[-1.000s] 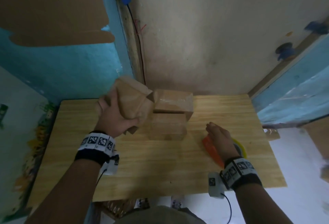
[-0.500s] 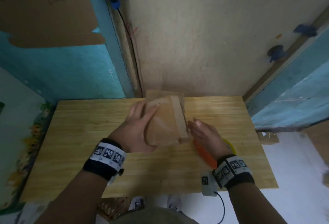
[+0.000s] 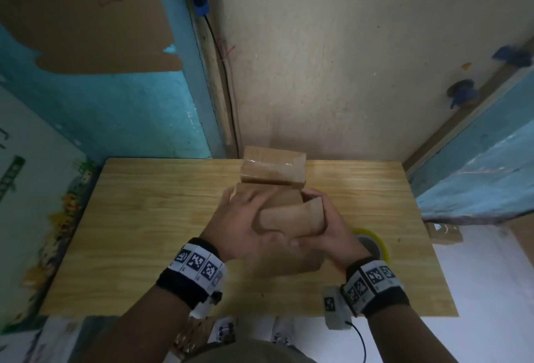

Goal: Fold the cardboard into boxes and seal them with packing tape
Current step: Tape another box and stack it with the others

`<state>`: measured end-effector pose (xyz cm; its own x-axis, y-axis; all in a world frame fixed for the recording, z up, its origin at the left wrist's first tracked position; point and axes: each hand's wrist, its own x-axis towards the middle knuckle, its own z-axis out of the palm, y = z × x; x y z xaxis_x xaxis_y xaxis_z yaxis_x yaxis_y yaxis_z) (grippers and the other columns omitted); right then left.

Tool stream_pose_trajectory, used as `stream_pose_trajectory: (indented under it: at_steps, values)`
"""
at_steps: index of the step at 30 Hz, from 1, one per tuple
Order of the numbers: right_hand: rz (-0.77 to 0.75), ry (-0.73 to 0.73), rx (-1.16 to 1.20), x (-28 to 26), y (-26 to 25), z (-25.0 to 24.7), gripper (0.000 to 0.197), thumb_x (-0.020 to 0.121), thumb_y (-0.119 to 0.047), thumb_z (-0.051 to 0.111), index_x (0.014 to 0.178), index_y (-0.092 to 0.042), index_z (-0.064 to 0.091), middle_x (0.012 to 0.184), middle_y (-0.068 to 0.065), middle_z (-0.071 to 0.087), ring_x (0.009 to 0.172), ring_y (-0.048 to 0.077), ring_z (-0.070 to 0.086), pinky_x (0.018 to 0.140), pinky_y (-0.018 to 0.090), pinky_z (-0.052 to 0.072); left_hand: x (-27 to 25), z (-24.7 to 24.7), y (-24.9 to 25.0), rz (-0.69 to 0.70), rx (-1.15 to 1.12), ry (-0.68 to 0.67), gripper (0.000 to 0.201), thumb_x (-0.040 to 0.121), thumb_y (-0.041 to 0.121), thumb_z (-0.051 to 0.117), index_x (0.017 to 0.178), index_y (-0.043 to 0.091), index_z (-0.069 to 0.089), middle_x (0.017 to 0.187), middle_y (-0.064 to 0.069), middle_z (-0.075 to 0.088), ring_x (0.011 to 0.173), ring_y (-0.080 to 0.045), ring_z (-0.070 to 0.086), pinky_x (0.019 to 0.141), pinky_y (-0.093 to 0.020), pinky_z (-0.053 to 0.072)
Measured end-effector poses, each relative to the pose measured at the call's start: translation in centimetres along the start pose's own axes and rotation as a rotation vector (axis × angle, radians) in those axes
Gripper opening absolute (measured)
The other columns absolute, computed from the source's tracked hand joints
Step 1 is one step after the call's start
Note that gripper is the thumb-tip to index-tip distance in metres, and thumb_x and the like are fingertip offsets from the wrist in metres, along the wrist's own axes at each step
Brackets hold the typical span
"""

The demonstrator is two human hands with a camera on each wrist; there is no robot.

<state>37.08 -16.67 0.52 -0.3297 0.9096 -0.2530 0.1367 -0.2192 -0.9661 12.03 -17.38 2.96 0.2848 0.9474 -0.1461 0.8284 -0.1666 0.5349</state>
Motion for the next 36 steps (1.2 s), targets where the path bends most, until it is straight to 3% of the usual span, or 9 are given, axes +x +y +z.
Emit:
stream_pose_trajectory:
  at_steps: [3,10,13,18,22,26,30,33,36]
  values:
    - [0.018,-0.037,-0.096,-0.4,0.2,0.5,0.101,0.062,-0.003,0.099,0.142,-0.039,0.049,0.142,-0.007,0.052,0.124,0.015,0.06,0.083,0.027,0.063,0.3,0.2,-0.8,-0.143,-0.252,-0.204,0.115,0.059,0.08,0.077,0.154,0.053,0.018,0.156,0.013,0.037,0.141,-0.015,0.04,0.114,-0.046,0.043]
    - [0.062,-0.044,-0.121,-0.9,2.2,0.7,0.112,0.07,-0.016,0.097,0.153,-0.045,0.028,0.146,-0.015,0.052,0.137,0.008,0.052,0.106,0.033,0.054,0.3,0.5,-0.2,-0.009,0.005,-0.124,0.111,0.061,0.059,0.088,0.154,0.043,0.029,0.142,0.014,0.031,0.133,-0.012,0.026,0.116,-0.044,0.037]
    - [0.013,-0.06,-0.27,-0.5,2.5,0.6,0.114,0.068,-0.028,0.099,0.154,-0.047,0.027,0.148,-0.02,0.049,0.137,0.0,0.049,0.107,0.021,0.049,0.3,1.2,0.6,0.072,0.031,-0.13,0.106,0.063,0.052,0.09,0.152,0.043,0.032,0.144,0.014,0.026,0.133,-0.015,0.032,0.112,-0.044,0.044]
    - [0.047,-0.057,-0.233,-0.1,3.6,-0.6,0.101,0.056,-0.032,0.1,0.143,-0.04,0.05,0.145,-0.009,0.054,0.134,0.017,0.056,0.103,0.046,0.059,0.2,0.8,0.1,0.015,-0.415,-0.016,0.116,0.057,0.046,0.097,0.153,0.048,0.031,0.154,0.02,0.019,0.143,-0.009,0.033,0.115,-0.044,0.045]
    - [0.08,0.004,-0.062,-0.4,4.9,-1.1,0.102,0.054,-0.018,0.103,0.14,-0.031,0.051,0.142,0.004,0.058,0.13,0.023,0.06,0.095,0.044,0.062,0.1,0.4,-2.1,-0.088,-0.636,-0.128,0.12,0.053,0.056,0.099,0.151,0.054,0.029,0.15,0.021,0.044,0.139,-0.008,0.046,0.107,-0.046,0.051]
    - [0.113,-0.039,-0.154,-0.4,5.0,-0.4,0.099,0.066,-0.017,0.101,0.144,-0.035,0.043,0.138,-0.009,0.053,0.127,0.01,0.057,0.087,0.02,0.06,-0.1,1.1,-3.1,-0.016,-0.337,-0.166,0.104,0.058,0.056,0.094,0.142,0.06,0.034,0.145,0.029,0.037,0.133,-0.002,0.044,0.111,-0.04,0.047]
    - [0.099,-0.078,-0.248,-0.3,4.7,0.1,0.118,0.063,-0.062,0.096,0.159,-0.052,0.027,0.149,-0.02,0.052,0.137,-0.002,0.052,0.105,0.032,0.056,-0.1,2.5,-3.3,0.036,-0.02,-0.067,0.11,0.062,0.074,0.079,0.154,0.056,0.021,0.143,0.023,0.032,0.132,-0.009,0.037,0.115,-0.04,0.034]
    - [0.115,-0.107,-0.106,-0.2,4.2,0.7,0.11,0.08,-0.037,0.093,0.164,-0.044,0.023,0.149,-0.02,0.053,0.125,-0.019,0.053,0.094,0.01,0.052,0.0,3.9,-3.3,0.086,0.15,-0.046,0.108,0.069,0.083,0.064,0.159,0.051,0.014,0.145,0.012,0.03,0.135,-0.013,0.032,0.116,-0.04,0.029]
    - [0.109,-0.084,-0.052,-0.3,4.3,0.9,0.097,0.086,-0.028,0.089,0.163,-0.035,0.031,0.148,-0.011,0.057,0.122,-0.011,0.06,0.092,0.012,0.055,0.2,5.0,-3.3,0.103,0.269,-0.049,0.102,0.074,0.093,0.043,0.16,0.049,0.012,0.144,0.006,0.032,0.13,-0.018,0.033,0.11,-0.039,0.031]
